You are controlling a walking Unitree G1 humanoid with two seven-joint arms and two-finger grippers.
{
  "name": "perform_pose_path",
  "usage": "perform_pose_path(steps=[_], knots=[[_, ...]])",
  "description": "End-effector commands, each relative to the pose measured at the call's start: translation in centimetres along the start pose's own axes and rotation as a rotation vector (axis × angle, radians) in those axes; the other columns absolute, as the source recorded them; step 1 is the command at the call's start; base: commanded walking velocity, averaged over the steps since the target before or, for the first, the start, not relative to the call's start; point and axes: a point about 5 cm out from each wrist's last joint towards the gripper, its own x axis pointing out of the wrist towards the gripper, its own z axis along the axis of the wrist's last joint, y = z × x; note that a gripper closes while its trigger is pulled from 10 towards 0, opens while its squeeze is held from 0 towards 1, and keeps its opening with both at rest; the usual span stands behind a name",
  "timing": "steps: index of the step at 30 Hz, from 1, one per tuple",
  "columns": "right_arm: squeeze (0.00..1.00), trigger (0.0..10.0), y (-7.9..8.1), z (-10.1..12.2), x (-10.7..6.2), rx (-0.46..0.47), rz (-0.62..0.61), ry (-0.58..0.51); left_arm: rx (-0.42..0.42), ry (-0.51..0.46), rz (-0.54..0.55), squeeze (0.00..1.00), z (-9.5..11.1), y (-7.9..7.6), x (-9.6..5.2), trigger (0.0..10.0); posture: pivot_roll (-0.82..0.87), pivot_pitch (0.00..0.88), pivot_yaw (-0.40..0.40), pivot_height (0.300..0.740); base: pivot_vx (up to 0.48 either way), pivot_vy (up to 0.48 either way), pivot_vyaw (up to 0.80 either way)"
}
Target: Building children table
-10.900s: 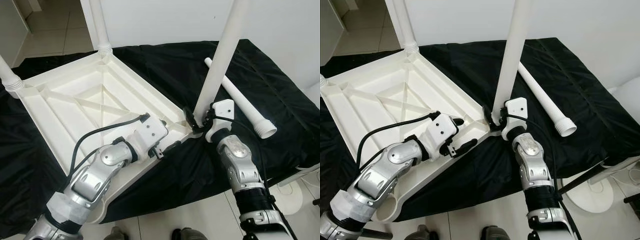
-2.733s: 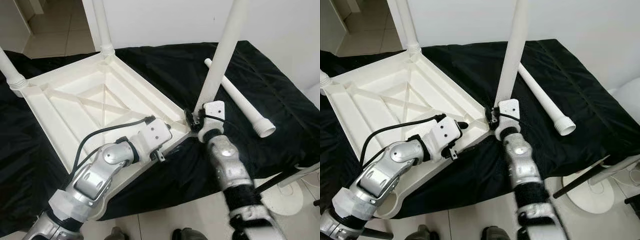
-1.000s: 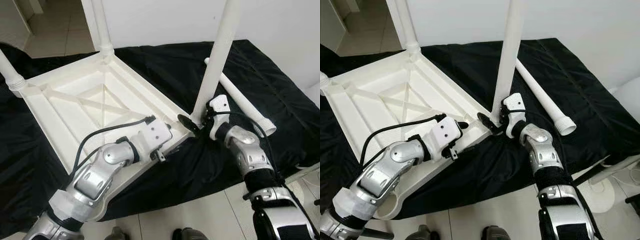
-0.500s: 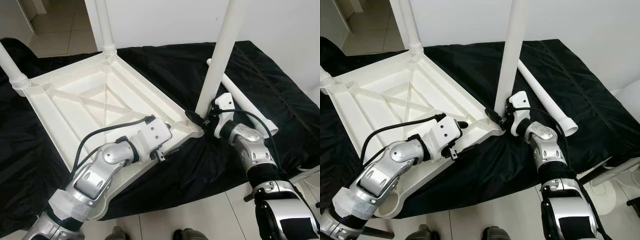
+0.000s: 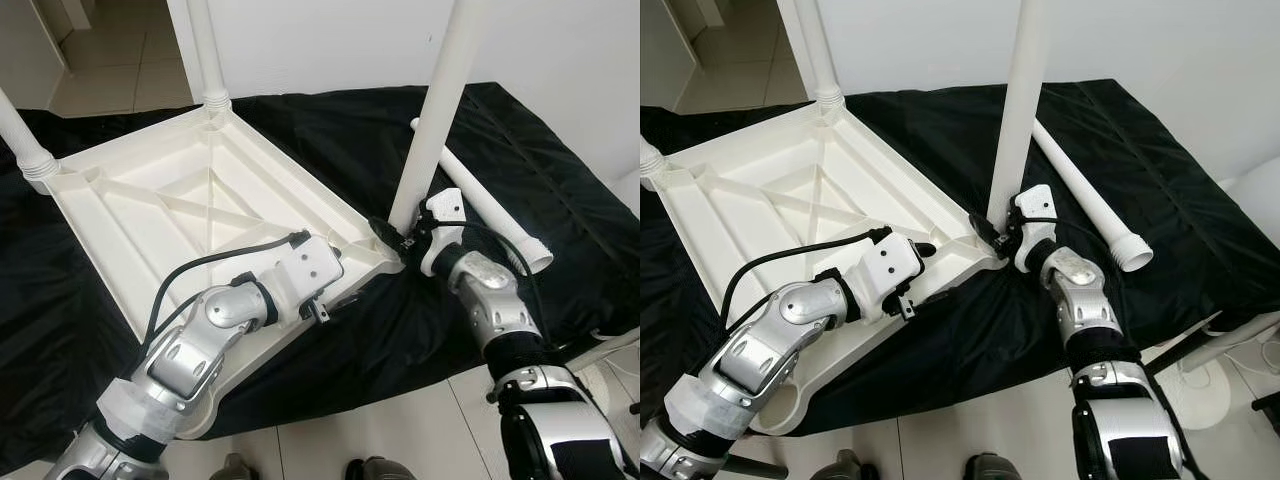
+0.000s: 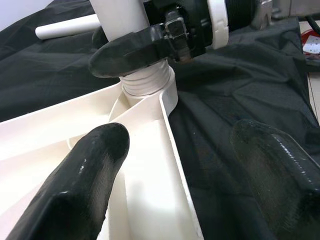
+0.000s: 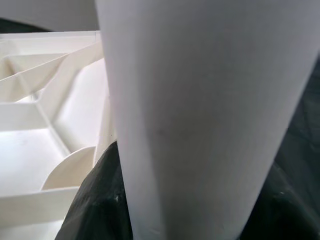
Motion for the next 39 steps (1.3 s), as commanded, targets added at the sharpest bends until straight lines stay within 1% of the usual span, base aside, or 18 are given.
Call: perform_pose_path(steps=[1,6,8,9,10,11,14,17,18,21,22,26,28,29,32,33,37,39], knots=[[0.00,10.0,0.3,-2.6,-0.8,0.023,-0.055,0.120,0.008,0.007,-0.042,0.00,0.1,-0.1,-0.1,10.0,-0.07,0.075,0.029,0.740,0.000,0.000,0.00],[0.00,10.0,1.1,-2.7,-0.8,0.101,-0.235,0.113,0.005,0.007,-0.046,0.00,0.1,-0.2,-0.1,10.0,-0.07,0.080,0.028,0.740,0.000,0.000,0.00],[0.00,10.0,1.3,-2.7,-0.8,0.107,-0.251,0.109,0.005,0.007,-0.047,0.00,0.1,-0.3,-0.1,10.0,-0.07,0.080,0.028,0.740,0.000,0.000,0.00],[0.00,10.0,1.6,-2.6,-0.9,0.121,-0.318,0.104,0.004,0.008,-0.049,0.00,0.0,-0.3,-0.1,10.0,-0.07,0.079,0.026,0.740,0.000,0.000,0.00],[0.00,10.0,1.6,-2.6,-0.9,0.121,-0.318,0.104,0.004,0.008,-0.049,0.00,0.0,-0.3,-0.1,10.0,-0.07,0.079,0.026,0.740,0.000,0.000,0.00],[0.00,10.0,2.0,-2.5,-1.0,0.141,-0.393,0.096,0.005,0.009,-0.052,0.00,0.0,-0.4,-0.1,10.0,-0.07,0.077,0.027,0.740,0.000,0.000,0.00],[0.00,10.0,2.4,-2.6,-1.1,0.147,-0.425,0.097,0.005,0.009,-0.053,0.00,0.0,-0.4,-0.1,10.0,-0.08,0.076,0.029,0.740,0.000,0.000,0.00],[0.00,10.0,3.5,-2.7,-1.6,0.175,-0.550,0.092,0.005,0.007,-0.055,0.00,0.0,-0.4,0.0,10.0,-0.08,0.072,0.028,0.740,0.000,0.000,0.00],[0.00,10.0,3.5,-2.7,-1.6,0.175,-0.550,0.092,0.005,0.007,-0.055,0.00,0.0,-0.4,0.0,10.0,-0.08,0.072,0.028,0.740,0.000,0.000,0.00],[0.00,10.0,4.4,-2.4,-1.9,0.182,-0.651,0.084,0.007,0.005,-0.056,0.00,0.1,-0.4,0.1,10.0,-0.08,0.069,0.028,0.740,0.000,0.000,0.00],[0.00,10.0,4.4,-2.4,-1.9,0.182,-0.651,0.084,0.007,0.005,-0.056,0.00,0.1,-0.4,0.1,10.0,-0.08,0.069,0.028,0.740,0.000,0.000,0.00],[0.00,10.0,5.4,-2.1,-1.8,0.213,-0.643,0.072,0.007,0.005,-0.060,0.00,0.0,-0.4,0.1,10.0,-0.08,0.064,0.028,0.740,0.000,0.000,0.00],[0.00,10.0,5.4,-2.1,-1.8,0.213,-0.643,0.072,0.007,0.005,-0.060,0.00,0.0,-0.4,0.1,10.0,-0.08,0.064,0.028,0.740,0.000,0.000,0.00],[0.00,10.0,5.3,-1.7,-1.8,0.212,-0.627,0.042,0.010,0.005,-0.060,0.00,0.0,-0.5,0.1,10.0,-0.08,0.063,0.027,0.740,0.000,0.000,0.00],[0.00,10.0,5.2,-1.5,-1.8,0.212,-0.624,0.033,0.010,0.005,-0.060,0.00,0.0,-0.5,0.1,10.0,-0.08,0.063,0.027,0.740,0.000,0.000,0.00],[1.00,10.0,4.9,-1.4,-1.9,0.210,-0.621,0.022,0.012,0.006,-0.058,0.00,0.0,-0.4,0.1,10.0,-0.08,0.059,0.025,0.740,0.000,0.000,0.00],[1.00,10.0,4.3,-1.1,-2.1,0.200,-0.620,0.001,0.014,0.006,-0.057,0.00,0.0,-0.4,0.1,10.0,-0.08,0.059,0.022,0.740,0.000,0.000,0.00],[1.00,10.0,3.3,-0.7,-2.5,0.192,-0.616,-0.025,0.015,0.007,-0.057,0.00,0.0,-0.5,0.1,10.0,-0.07,0.059,0.020,0.740,0.000,0.000,0.00]])
